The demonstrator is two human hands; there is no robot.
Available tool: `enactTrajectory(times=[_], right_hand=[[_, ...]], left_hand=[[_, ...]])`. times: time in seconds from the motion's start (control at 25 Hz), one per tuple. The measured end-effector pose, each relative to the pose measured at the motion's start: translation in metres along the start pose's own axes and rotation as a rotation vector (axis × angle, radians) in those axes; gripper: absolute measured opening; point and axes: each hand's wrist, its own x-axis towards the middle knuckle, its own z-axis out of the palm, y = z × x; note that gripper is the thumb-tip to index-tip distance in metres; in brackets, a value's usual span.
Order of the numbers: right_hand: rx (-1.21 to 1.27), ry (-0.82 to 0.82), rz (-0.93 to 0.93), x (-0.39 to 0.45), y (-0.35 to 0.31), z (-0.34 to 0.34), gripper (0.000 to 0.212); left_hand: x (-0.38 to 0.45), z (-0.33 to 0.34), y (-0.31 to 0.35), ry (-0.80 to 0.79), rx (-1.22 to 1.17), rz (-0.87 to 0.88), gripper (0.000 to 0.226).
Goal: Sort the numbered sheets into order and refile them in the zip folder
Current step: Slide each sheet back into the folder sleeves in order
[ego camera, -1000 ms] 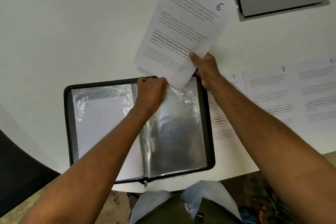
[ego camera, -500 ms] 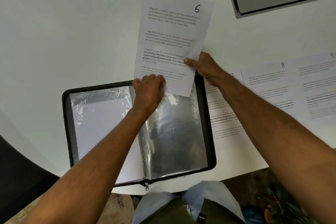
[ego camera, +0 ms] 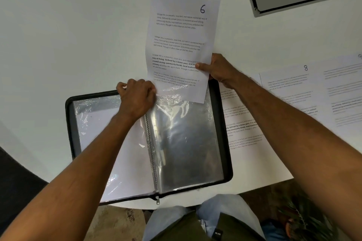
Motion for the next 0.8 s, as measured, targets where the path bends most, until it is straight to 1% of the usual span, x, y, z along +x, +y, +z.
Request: enactTrajectory(times=[0.16, 0.32, 0.44, 0.52, 0.56, 0.6, 0.68, 0.72, 0.8], right_hand=[[-0.078, -0.025, 0.000, 0.004, -0.002, 0.002, 0.040], [-0.098, 0.022, -0.019, 0.006, -0.001, 0.002, 0.042], [-0.118, 0.031, -0.015, 0.007, -0.001, 0.002, 0.044], [-0.108, 0.019, -0.010, 0.007, -0.003, 0.002, 0.043], [-0.097, 0.011, -0.009, 0.007, -0.004, 0.002, 0.043], [-0.088, 0.000, -0.006, 0.007, -0.005, 0.001, 0.043], [-0.082, -0.026, 0.004, 0.007, -0.005, -0.003, 0.040], [-0.087, -0.039, 0.010, 0.007, -0.006, -0.004, 0.040], [-0.107, -0.074, 0.026, 0.007, -0.007, -0.006, 0.041]], left_hand=[[0.001, -0.002, -0.006, -0.032, 0.037, -0.045, 0.030], [0.002, -0.003, -0.010, -0.057, -0.002, -0.146, 0.014], [0.005, -0.005, -0.011, -0.063, -0.016, -0.167, 0.013], [0.008, -0.003, -0.013, -0.059, -0.067, -0.159, 0.016], [0.009, -0.003, -0.015, -0.052, -0.142, -0.158, 0.020], [0.010, -0.003, -0.016, -0.040, -0.281, -0.172, 0.027], [0.013, -0.003, -0.018, -0.025, -0.606, -0.281, 0.038], [0.015, -0.004, -0.017, -0.034, -0.695, -0.352, 0.037], [0.019, -0.005, -0.017, -0.051, -0.770, -0.440, 0.032]])
